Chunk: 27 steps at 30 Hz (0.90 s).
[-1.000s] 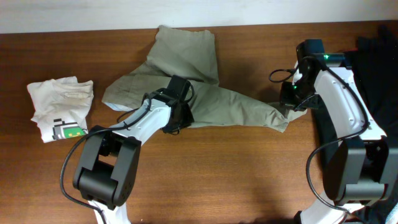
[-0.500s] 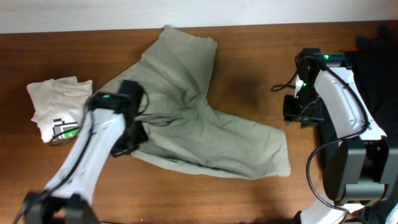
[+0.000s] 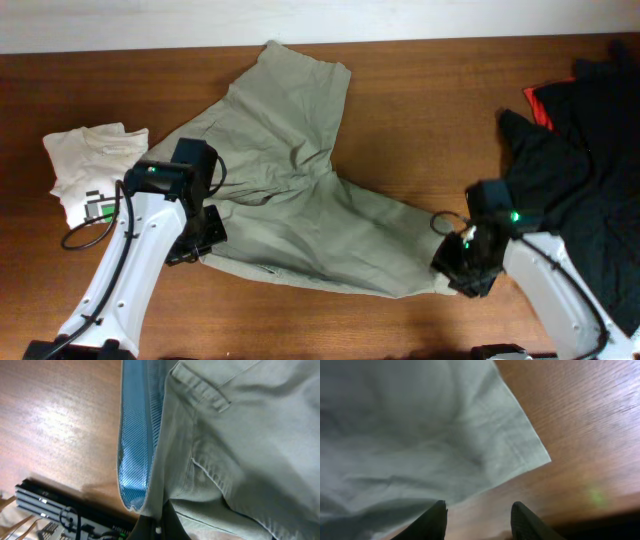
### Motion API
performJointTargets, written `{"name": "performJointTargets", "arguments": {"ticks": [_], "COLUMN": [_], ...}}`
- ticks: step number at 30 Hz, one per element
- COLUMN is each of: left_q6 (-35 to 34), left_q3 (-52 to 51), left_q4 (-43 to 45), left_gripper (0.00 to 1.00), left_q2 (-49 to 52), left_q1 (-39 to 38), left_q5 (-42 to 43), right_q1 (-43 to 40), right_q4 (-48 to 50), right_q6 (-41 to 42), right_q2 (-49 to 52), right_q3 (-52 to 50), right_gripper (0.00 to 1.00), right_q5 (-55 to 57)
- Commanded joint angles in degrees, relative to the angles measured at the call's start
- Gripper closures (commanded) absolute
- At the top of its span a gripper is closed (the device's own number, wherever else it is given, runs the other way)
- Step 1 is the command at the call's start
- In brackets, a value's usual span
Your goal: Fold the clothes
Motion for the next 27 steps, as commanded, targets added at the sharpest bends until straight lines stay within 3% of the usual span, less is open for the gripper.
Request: {"name": "performJointTargets", "arguments": {"ticks": [1, 3, 8, 10, 12, 16, 20, 23, 27], "left_q6": [0.94, 0.94, 0.96, 0.96, 3.67, 11.13, 11.39, 11.37, 11.17], "left_q3": [-0.46, -0.46, -0.46, -0.46, -0.24, 5.73, 19.19, 27.54, 46.07], "left_q4": [-0.22, -0.46, -0.87, -1.07, -1.18, -2.21, -6.16, -6.38, -5.33], "left_gripper": [1.00, 1.00, 1.00, 1.00, 1.00, 1.00, 1.00, 1.00, 1.00], "left_q2": [-0.57, -0.57, -0.57, -0.57, -1.07, -5.09, -12.41, -16.22, -16.63], "left_q1": [0.35, 0.37, 0.35, 0.37, 0.42, 0.42, 0.42, 0.42, 0.42], "left_q5": [-0.35, 0.24, 0.22, 0.24, 0.87, 4.11, 2.14, 1.62, -1.09], "right_q1": [0.22, 0.22, 0.20, 0.15, 0.09, -5.11, -15.80, -20.81, -22.47], "right_q4": [5.07, 12.20, 24.92, 29.16, 30.21, 12.48, -11.85, -20.94, -27.93], "right_q6": [5.29, 9.25, 9.99, 9.97, 6.78, -5.53, -17.25, -21.49, -24.20], "right_q2": [-0.63, -0.59, -0.59, -0.59, -0.90, -3.69, -4.83, -4.83, -4.83], "right_q3": [-7.72, -13.62, -16.37, -16.35, -14.69, 4.15, 38.62, 52.52, 71.10], "right_gripper": [0.54, 0.54, 0.58, 0.96, 0.96, 0.96, 0.96, 0.96, 0.96], "right_q5": [-2.14, -2.36, 0.79, 2.34, 2.29, 5.09, 10.86, 11.23, 11.28]}}
